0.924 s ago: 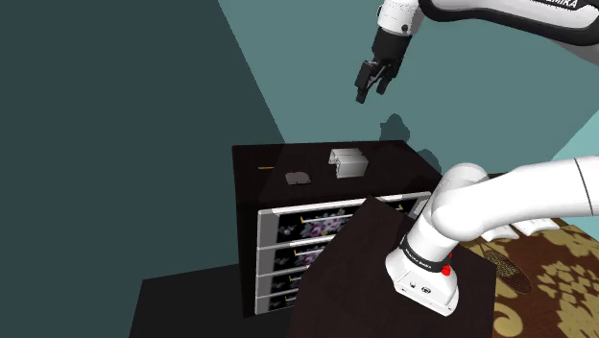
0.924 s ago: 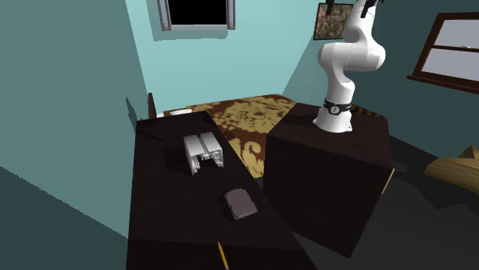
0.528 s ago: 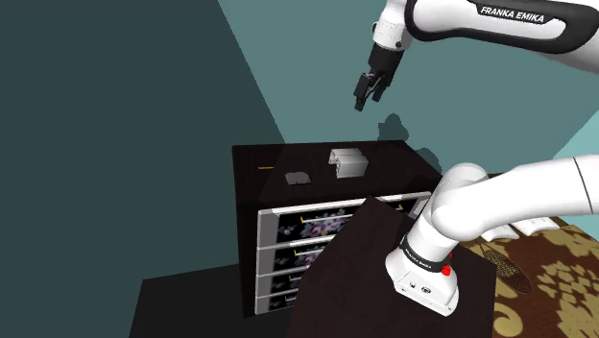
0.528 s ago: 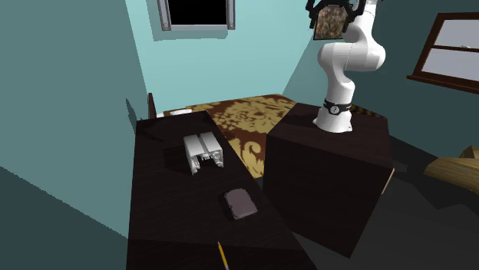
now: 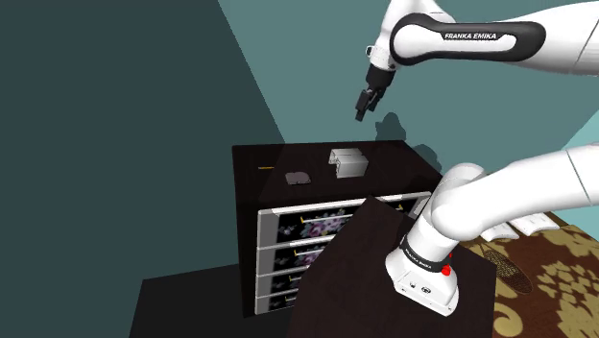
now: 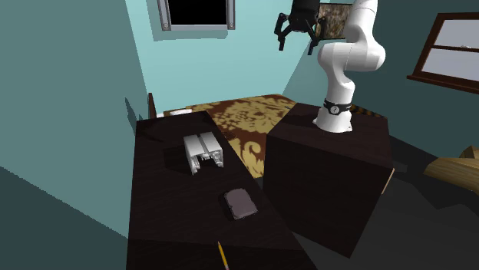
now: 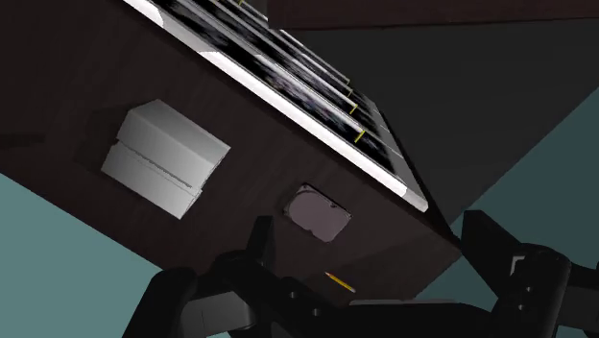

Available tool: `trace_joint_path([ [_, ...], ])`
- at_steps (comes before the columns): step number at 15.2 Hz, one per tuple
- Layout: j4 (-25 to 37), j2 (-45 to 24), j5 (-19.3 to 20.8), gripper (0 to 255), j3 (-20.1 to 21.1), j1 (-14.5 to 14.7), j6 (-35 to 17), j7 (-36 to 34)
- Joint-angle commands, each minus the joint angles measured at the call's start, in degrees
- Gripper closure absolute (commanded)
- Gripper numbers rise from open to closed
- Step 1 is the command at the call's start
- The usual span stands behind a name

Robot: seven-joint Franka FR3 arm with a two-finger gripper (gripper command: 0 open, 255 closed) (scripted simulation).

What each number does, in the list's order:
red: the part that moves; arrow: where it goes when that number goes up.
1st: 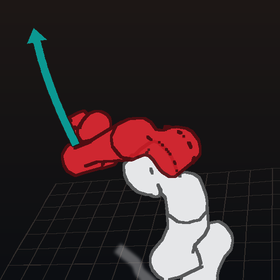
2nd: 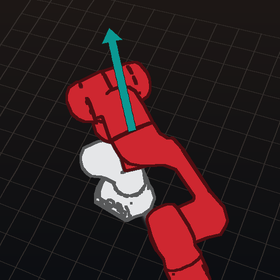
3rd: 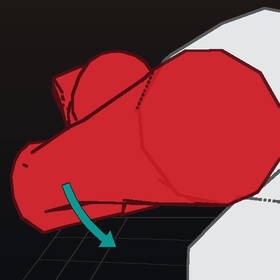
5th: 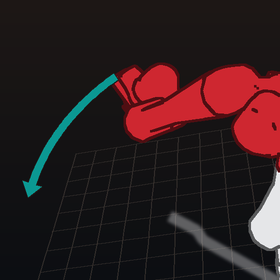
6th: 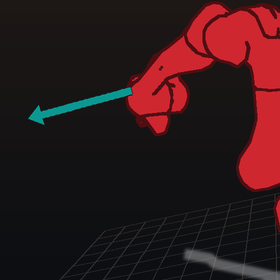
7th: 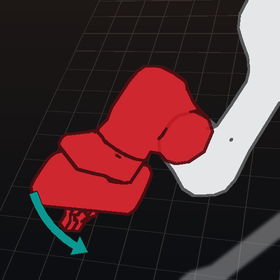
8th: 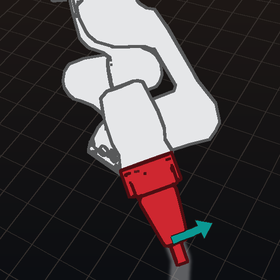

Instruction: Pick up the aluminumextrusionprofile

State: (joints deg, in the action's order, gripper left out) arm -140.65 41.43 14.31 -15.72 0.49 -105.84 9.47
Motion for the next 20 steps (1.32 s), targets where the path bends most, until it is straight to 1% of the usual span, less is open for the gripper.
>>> trace_joint_path([
  [1,-0.5,-2.4,1.0,0,-2.7,0.1,-3.2,3.2],
  [4,-0.5,-6.9,2.0,0,-6.9,0.5,-8.0,8.1],
  [7,0.4,-12.3,2.1,0,-11.2,1.3,-12.7,13.3],
  [10,2.1,-18.4,1.0,0,-15.6,2.6,-17.3,19.0],
  [12,3.6,-23.0,-0.7,0,-18.5,3.7,-20.3,23.3],
  [14,5.4,-27.9,-3.3,0,-21.4,5.0,-23.0,28.1],
  [16,7.5,-33.4,-7.2,0,-24.0,6.2,-25.5,33.5],
  [18,10.0,-39.2,-12.3,0,-26.0,6.9,-27.5,39.6],
  [20,12.9,-45.4,-18.2,0,-26.7,6.5,-28.9,46.1],
])
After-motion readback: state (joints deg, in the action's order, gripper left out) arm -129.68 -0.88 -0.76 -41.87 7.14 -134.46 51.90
